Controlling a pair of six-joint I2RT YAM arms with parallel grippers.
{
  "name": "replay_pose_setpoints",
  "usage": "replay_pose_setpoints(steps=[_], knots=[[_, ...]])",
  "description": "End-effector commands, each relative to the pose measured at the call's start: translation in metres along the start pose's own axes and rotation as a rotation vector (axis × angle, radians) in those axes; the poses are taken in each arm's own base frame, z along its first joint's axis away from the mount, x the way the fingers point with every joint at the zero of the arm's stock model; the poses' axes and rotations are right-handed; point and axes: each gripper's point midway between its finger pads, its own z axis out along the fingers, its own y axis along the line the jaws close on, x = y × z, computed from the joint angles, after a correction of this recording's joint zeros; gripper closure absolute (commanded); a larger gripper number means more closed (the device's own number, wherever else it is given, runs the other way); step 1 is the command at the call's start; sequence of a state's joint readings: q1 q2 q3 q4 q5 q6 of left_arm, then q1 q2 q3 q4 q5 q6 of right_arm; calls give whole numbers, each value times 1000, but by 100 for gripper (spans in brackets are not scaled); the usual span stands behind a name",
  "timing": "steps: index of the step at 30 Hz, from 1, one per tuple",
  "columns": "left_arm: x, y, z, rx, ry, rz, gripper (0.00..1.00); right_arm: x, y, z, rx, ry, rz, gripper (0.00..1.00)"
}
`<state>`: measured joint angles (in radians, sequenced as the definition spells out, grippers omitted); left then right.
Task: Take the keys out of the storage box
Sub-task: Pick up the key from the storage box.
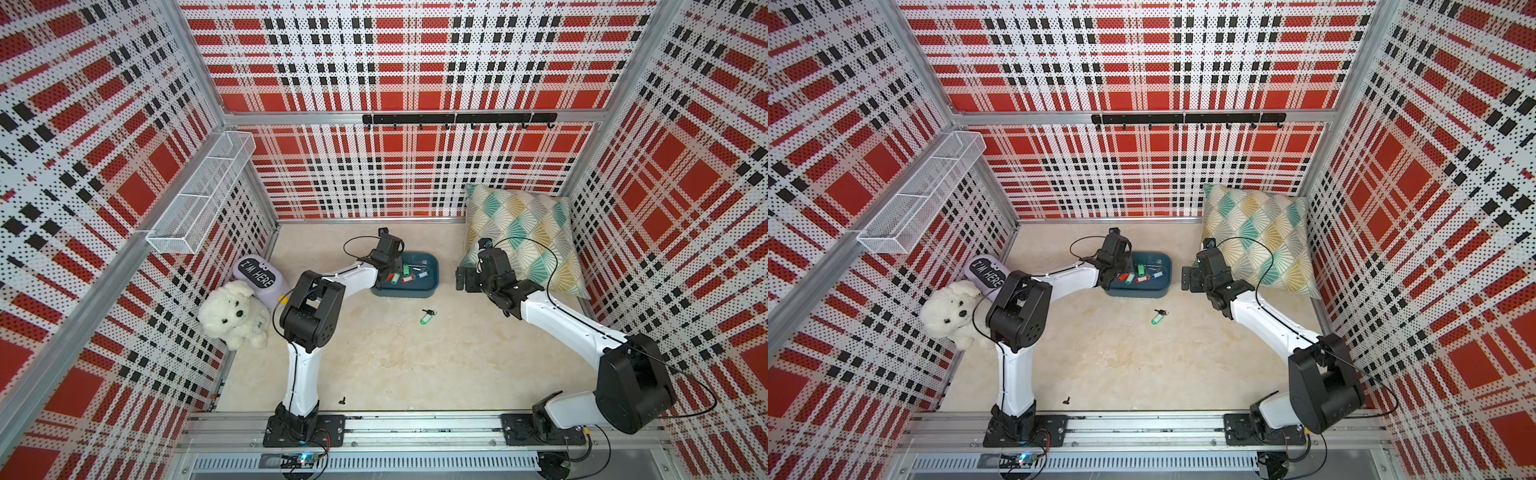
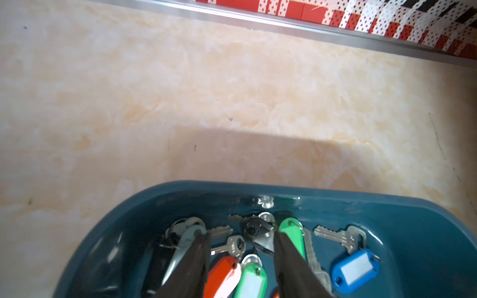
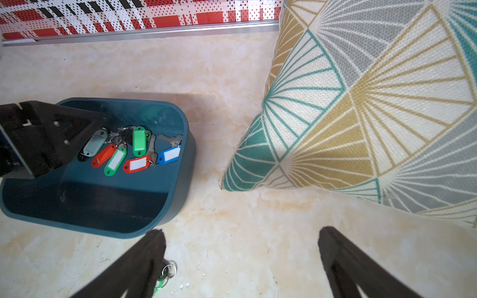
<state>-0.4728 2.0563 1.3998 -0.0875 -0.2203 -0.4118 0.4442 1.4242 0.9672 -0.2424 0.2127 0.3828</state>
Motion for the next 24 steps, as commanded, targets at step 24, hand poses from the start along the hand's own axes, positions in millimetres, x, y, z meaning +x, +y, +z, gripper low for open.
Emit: replay_pose_setpoints(steps=[24], knots=[[34,4,35,-8,85,4,73,4,-4,10,47,28,-29,0]])
